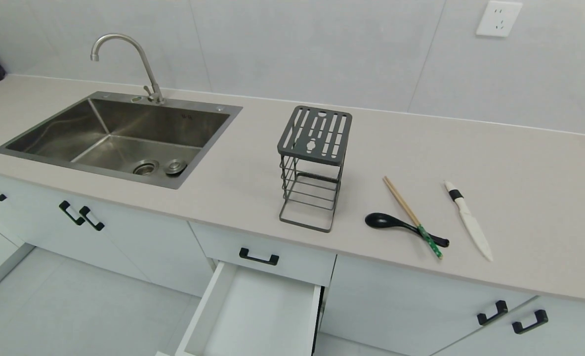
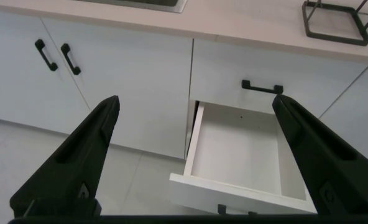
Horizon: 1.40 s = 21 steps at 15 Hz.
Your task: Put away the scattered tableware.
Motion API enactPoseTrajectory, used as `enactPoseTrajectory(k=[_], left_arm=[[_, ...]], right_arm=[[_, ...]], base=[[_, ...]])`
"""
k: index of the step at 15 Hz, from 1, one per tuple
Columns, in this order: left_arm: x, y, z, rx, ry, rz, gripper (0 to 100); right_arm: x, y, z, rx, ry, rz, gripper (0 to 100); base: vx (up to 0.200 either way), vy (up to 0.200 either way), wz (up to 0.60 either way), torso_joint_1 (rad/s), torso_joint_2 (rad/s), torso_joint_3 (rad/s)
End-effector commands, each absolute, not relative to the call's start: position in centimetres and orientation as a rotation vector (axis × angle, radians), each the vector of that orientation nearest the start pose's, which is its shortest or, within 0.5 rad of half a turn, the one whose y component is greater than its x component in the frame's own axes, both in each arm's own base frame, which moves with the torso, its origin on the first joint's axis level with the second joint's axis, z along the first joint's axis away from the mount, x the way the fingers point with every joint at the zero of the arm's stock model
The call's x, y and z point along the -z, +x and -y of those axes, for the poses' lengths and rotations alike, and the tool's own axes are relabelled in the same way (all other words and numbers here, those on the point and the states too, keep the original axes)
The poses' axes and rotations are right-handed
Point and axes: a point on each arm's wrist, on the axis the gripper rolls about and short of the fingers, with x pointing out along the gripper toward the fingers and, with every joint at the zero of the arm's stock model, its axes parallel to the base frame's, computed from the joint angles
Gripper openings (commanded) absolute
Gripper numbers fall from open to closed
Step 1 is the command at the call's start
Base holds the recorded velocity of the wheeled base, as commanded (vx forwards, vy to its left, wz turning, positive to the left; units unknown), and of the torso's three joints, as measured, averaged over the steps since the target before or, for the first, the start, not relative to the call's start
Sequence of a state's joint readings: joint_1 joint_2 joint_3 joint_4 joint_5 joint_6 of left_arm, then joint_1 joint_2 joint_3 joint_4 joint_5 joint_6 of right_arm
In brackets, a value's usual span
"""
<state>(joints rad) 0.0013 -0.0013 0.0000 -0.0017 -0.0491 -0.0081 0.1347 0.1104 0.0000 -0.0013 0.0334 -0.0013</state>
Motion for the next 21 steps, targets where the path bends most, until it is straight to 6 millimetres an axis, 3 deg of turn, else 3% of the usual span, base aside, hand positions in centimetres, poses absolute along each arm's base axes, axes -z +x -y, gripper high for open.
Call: enactPoseTrajectory(k=[1, 9, 11, 12, 21], left_arm=[[-7.56, -2.28, 0.12, 0.049, -0.006, 0.001, 100], [-7.56, -2.28, 0.12, 0.049, -0.006, 0.001, 100], [-7.56, -2.28, 0.12, 0.049, -0.006, 0.001, 100], [-7.56, -2.28, 0.12, 0.049, -0.006, 0.001, 100], [-7.56, -2.28, 0.12, 0.049, -0.006, 0.001, 100]], right_arm=[[-7.77, -1.42, 0.12, -0.169, -0.007, -0.110, 0], [-7.77, -1.42, 0.12, -0.169, -0.009, -0.110, 0], [-7.76, -1.41, -0.03, -0.069, -0.002, -0.113, 0], [-7.76, -1.43, -0.03, -0.064, -0.001, -0.112, 100], [-7.59, -2.26, -0.08, -0.034, -0.008, 0.000, 100]], base=[[0.000, 0.000, 0.00, 0.325, -0.61, -0.300], [0.000, 0.000, 0.00, 0.142, -0.28, -0.138], [0.000, 0.000, 0.00, 0.176, -0.33, -0.158], [0.000, 0.000, 0.00, 0.183, -0.36, -0.173], [0.000, 0.000, 0.00, 0.027, -0.05, -0.022]])
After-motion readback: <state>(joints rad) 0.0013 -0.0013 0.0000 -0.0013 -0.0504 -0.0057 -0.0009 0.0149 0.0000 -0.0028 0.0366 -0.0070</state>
